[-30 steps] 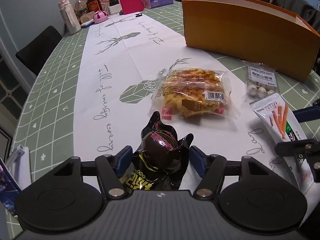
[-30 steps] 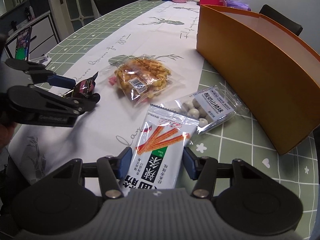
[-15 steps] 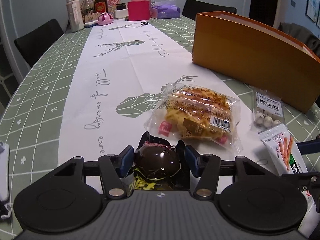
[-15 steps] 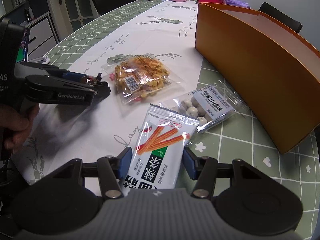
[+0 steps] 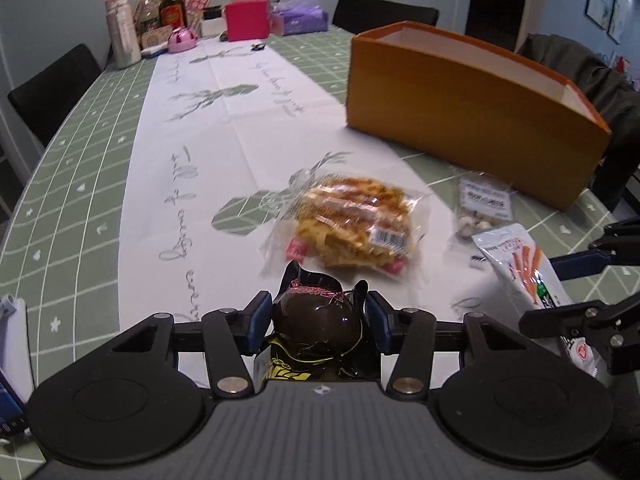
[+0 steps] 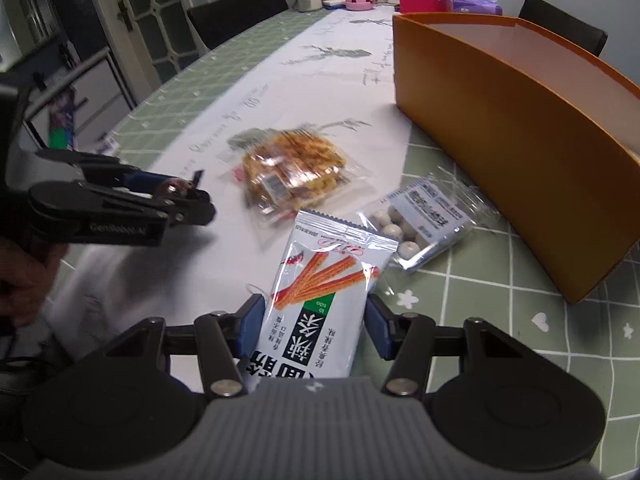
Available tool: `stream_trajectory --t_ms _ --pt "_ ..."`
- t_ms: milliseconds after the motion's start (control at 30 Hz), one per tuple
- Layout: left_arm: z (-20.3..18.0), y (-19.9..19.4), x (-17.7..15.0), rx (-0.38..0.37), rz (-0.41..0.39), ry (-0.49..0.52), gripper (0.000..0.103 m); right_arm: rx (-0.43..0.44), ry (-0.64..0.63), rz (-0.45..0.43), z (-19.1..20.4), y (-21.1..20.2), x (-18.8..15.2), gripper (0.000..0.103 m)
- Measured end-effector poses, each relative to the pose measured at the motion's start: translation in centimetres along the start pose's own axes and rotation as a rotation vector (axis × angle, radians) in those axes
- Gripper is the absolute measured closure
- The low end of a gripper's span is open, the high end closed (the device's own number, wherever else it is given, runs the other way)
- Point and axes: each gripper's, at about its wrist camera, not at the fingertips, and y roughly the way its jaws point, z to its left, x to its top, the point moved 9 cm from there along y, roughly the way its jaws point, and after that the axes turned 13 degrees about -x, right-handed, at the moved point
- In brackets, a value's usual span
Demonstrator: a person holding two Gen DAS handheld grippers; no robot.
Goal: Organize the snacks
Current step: 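Carry the chocolate bottle with the left tool while the right carries the spicy-strip bag over the box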
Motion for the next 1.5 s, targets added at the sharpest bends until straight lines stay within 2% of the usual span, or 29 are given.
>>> stream_trajectory --t_ms 367,700,900,1067,1300,1500 --pt "-3.1 -0.9 5.5 -0.038 -0.059 0.120 0.045 -0.003 0.031 -0.103 -2.5 -3.2 4.3 0.050" --pt "-7.5 -0.6 13.0 -0.076 -0.135 0.317 0.045 -0.113 0.009 -0.250 -7.5 -6.8 9.0 0.050" --pt "-9.9 0.0 17.5 -0.082 -0.193 0.387 0.045 -0.197 0.001 -0.315 -11.1 -7.9 11.5 0.050" --pt "-12.1 0.8 19.9 -0.092 -0.234 0.467 0.045 -0.225 -0.003 -0.326 -13.3 -8.6 13.1 0.050" --pt "-13.7 3.3 21.4 -0.143 -0.210 0.519 0.045 -0.260 -0.029 -0.318 -14.9 -8.3 14.4 0.050" --pt "-13.5 5.7 22.8 -0.150 -0.188 0.530 0.045 -0.285 -0.015 -0.273 -16.9 -6.4 15.5 0.050"
